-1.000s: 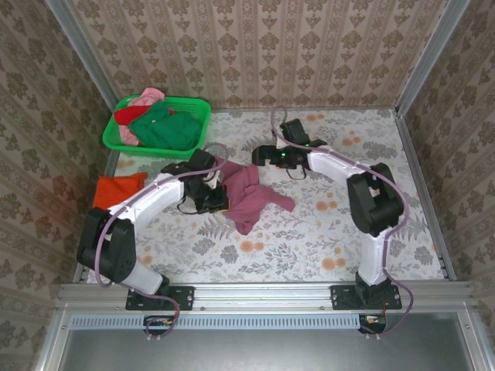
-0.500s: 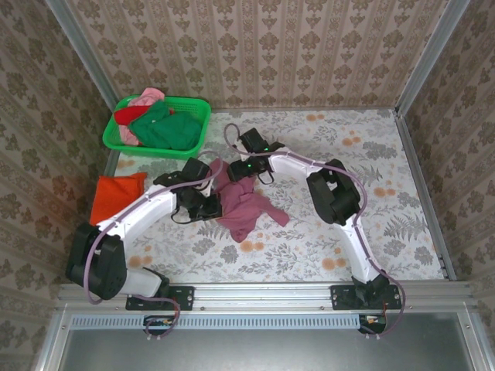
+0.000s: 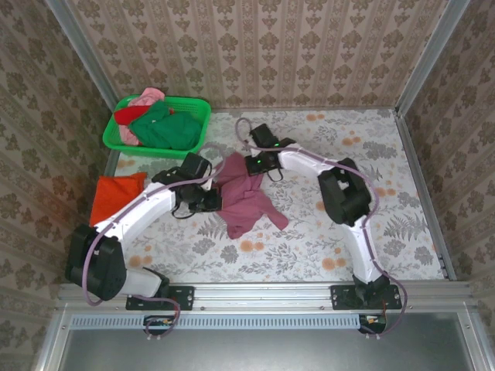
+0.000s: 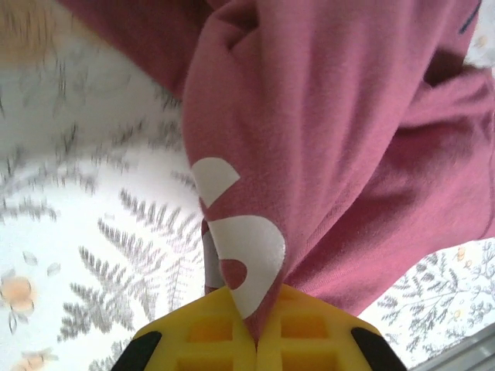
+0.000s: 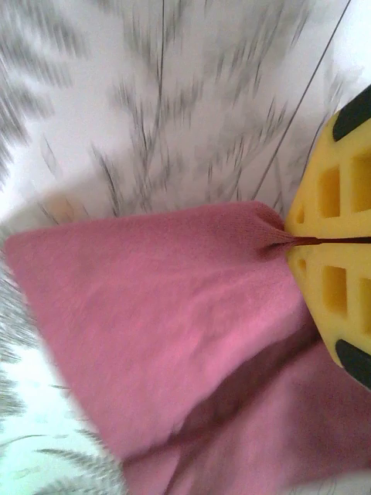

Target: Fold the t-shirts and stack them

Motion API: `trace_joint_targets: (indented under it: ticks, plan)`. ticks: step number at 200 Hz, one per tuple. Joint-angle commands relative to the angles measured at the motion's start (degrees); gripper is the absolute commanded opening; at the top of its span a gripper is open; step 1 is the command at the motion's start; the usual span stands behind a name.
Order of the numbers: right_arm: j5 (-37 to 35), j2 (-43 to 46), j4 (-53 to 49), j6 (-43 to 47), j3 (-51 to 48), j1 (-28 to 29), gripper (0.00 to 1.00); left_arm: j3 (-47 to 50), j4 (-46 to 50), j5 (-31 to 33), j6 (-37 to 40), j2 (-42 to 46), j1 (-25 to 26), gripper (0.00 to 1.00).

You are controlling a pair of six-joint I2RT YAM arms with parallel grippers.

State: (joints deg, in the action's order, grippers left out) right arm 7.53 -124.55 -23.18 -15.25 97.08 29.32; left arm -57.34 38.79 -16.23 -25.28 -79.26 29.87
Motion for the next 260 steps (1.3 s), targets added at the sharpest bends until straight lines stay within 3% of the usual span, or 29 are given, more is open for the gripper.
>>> trace_joint_targets:
  ticks: [1, 26, 53, 61, 66, 71, 77, 92, 101, 125, 144, 175, 197, 225, 260]
  plan:
    - [-7.0, 10.3, 7.0, -7.4, -7.5, -5.6, 0.00, -6.9, 0.0, 3.4, 7.7, -4.1, 0.4, 0.00]
    - [-13.0, 19.4, 10.1, -12.9, -19.3, -9.5, 0.00, -21.1, 4.1, 4.5, 11.6, -14.6, -0.2, 0.00]
    - [-20.9, 28.6, 7.0, -19.3, -29.6, -11.6, 0.00, -37.7, 8.8, 3.9, 13.6, -26.1, -0.5, 0.00]
    - [-21.8, 30.6, 6.5, -21.1, -32.2, -12.0, 0.00, -41.7, 9.8, 4.1, 12.8, -29.0, -0.7, 0.10]
    - [-21.5, 31.5, 6.5, -21.8, -33.7, -12.2, 0.00, -43.9, 10.3, 4.6, 12.0, -30.6, -0.7, 0.29]
    - [-20.8, 32.2, 6.6, -22.3, -34.8, -12.4, 0.07, -45.8, 10.9, 5.2, 11.1, -32.1, -0.7, 0.44]
    - [-20.3, 32.8, 6.3, -23.1, -35.7, -12.7, 0.18, -47.7, 11.8, 5.7, 9.8, -33.6, -0.6, 0.55]
    - [-20.6, 34.6, 5.0, -23.8, -37.1, -12.7, 0.68, -50.5, 14.5, 7.6, 7.0, -35.6, 0.2, 0.86]
    - [-21.2, 36.4, 4.7, -23.3, -38.0, -12.8, 0.84, -49.4, 15.0, 10.0, 5.2, -34.9, 1.0, 0.99]
    - [-21.0, 41.3, 5.2, -20.0, -40.5, -12.7, 0.92, -35.4, 8.8, 13.2, -2.2, -26.3, 2.5, 1.00]
    - [-17.8, 43.5, 5.3, -15.1, -41.0, -11.5, 0.94, -20.2, 0.6, 14.0, -10.7, -17.5, 2.4, 1.00]
    - [-9.0, 42.7, 6.4, -3.7, -39.7, -4.3, 0.94, -3.7, -5.6, 15.0, -19.6, -7.4, 1.0, 1.00]
    - [-1.5, 38.2, 6.3, -1.7, -37.6, 1.5, 0.94, 1.9, -6.8, 15.4, -23.0, -2.7, -0.8, 1.00]
    - [6.0, 31.3, 9.9, -7.4, -37.7, 4.4, 0.93, 4.6, -7.9, 15.6, -23.5, 1.8, -2.8, 1.00]
    - [10.8, 24.2, 7.9, -7.6, -33.1, 3.6, 0.74, 5.7, -10.3, 15.1, -21.8, 5.5, -3.4, 1.00]
